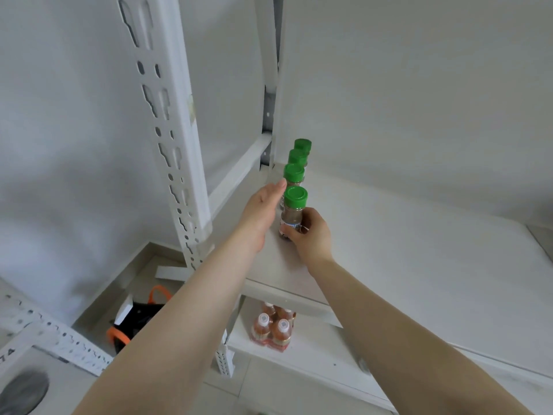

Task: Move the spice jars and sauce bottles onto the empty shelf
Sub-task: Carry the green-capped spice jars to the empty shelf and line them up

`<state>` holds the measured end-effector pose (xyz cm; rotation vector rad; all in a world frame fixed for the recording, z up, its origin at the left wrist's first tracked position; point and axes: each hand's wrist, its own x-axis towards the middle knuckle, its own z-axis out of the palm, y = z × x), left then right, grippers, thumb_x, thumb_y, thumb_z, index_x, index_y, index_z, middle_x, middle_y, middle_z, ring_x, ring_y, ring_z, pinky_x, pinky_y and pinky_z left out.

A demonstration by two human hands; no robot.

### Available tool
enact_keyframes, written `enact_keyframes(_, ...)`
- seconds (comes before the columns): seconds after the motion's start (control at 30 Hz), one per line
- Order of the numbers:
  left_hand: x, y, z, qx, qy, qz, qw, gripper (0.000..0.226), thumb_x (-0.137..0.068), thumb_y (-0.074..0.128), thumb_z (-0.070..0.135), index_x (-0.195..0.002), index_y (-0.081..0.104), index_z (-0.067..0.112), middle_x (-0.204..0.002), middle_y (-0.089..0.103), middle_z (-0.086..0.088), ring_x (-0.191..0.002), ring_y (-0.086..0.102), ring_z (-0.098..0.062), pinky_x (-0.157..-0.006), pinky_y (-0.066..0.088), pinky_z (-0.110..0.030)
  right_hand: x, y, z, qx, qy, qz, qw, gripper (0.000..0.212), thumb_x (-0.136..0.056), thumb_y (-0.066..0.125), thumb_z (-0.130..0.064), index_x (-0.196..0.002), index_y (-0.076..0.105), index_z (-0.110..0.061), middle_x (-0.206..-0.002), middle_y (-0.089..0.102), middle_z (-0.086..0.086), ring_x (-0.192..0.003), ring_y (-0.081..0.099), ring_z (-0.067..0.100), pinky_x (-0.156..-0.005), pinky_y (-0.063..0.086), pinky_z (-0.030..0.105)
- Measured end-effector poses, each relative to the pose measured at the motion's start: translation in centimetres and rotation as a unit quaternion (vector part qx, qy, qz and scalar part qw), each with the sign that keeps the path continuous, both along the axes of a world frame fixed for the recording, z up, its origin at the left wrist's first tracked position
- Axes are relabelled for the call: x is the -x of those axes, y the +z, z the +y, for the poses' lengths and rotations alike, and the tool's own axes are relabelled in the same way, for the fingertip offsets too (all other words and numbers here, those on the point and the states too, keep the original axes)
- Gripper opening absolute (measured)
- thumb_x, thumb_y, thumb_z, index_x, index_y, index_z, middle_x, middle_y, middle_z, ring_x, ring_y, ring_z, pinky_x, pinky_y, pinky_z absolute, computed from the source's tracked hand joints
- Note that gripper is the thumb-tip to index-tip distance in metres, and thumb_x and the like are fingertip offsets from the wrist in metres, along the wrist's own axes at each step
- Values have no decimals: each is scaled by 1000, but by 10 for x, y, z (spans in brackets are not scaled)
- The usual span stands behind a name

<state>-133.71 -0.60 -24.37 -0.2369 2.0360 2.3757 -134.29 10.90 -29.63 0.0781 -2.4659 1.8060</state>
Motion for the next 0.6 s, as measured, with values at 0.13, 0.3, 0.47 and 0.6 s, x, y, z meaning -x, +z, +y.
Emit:
enact_keyframes(0.13, 16, 8, 2, -17, -43, -27, 999, 19, -97, 47, 39, -107, 55, 25, -99, 55, 14, -94, 50, -5, -98, 36, -32, -1, -5, 6, -7, 34, 4, 999, 26, -78, 72, -11, -103, 68, -16, -92, 73, -3, -79, 64, 7, -64, 43, 11)
enact_keyframes(0.3, 30, 0, 1, -24, -51, -22, 998, 9, -97, 50, 24, -101, 54, 18, -99, 62, 2, -91, 56, -11, -84, 41, -25, 8, -5, 6, -4, 44, 0, 999, 22, -78, 73, -14, -98, 70, -23, -87, 74, -8, -82, 68, 10, -70, 49, 16)
enact_keyframes(0.47, 35, 0, 0, -37, -14, -27, 999, 43, -97, 51, 20, -139, 43, 20, -137, 52, 1, -124, 52, -17, -108, 37, -36, 20, -8, 0, 32, 44, -18, 998, 30, -72, 75, -22, -97, 64, -33, -90, 72, -13, -89, 68, 9, -83, 55, 29)
enact_keyframes(0.6, 40, -1, 0, -37, -25, -7, 999, 25, -99, 46, 16, -118, 57, 27, -104, 67, 8, -98, 62, -8, -89, 47, -24, 23, -7, 2, 33, 53, -15, 998, 37, -76, 73, -16, -109, 64, -28, -96, 72, -11, -84, 66, -3, -69, 48, 9)
